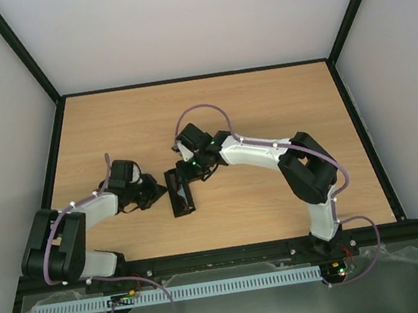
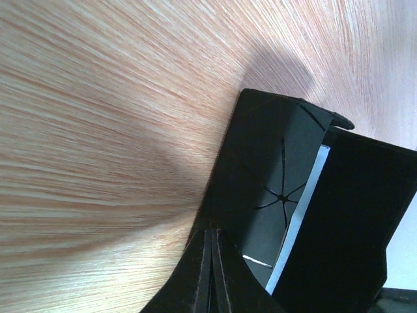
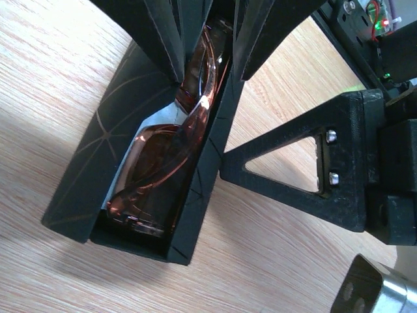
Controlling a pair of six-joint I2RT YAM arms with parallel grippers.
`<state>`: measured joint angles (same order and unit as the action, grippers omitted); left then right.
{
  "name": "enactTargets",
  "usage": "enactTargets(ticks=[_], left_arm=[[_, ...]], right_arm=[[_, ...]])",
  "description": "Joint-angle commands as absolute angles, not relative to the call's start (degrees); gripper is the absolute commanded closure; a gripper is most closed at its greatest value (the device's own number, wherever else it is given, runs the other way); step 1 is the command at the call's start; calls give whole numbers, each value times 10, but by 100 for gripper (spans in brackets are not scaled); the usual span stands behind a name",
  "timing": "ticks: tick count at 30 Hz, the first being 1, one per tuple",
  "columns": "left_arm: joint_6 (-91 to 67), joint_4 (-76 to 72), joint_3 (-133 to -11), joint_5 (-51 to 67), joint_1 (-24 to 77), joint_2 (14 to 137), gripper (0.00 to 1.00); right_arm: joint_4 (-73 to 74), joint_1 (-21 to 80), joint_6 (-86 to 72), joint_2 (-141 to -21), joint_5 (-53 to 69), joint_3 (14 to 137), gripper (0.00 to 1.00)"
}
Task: Organize the sunglasses
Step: Close the sunglasses case at the center of the board.
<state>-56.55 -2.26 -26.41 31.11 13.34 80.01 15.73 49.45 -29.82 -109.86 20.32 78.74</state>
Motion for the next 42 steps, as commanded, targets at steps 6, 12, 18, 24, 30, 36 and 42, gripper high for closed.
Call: enactTargets(ticks=[6, 12, 18, 24, 30, 36, 42], left_arm=[[-571, -40, -273, 319, 141, 811, 98], [-573, -45, -273, 319, 142, 813, 98], [-573, -47, -270, 319, 142, 814, 98], [-573, -47, -270, 320, 143, 814, 98], [-574, -46, -269, 319, 143, 812, 98], [-574, -45, -266, 318, 143, 812, 98], [-569, -34, -270, 315, 140, 807, 98]], right_arm=[[185, 508, -299, -1133, 210, 819, 78], [183, 513, -301, -1141, 210, 827, 78], [180, 514, -304, -1144, 212, 831, 78], [185, 519, -302, -1155, 216, 850, 78], [183, 520, -305, -1166, 217, 848, 78], [179, 520, -306, -1160, 215, 846, 78], [201, 520, -294, -1135, 191, 844, 74]])
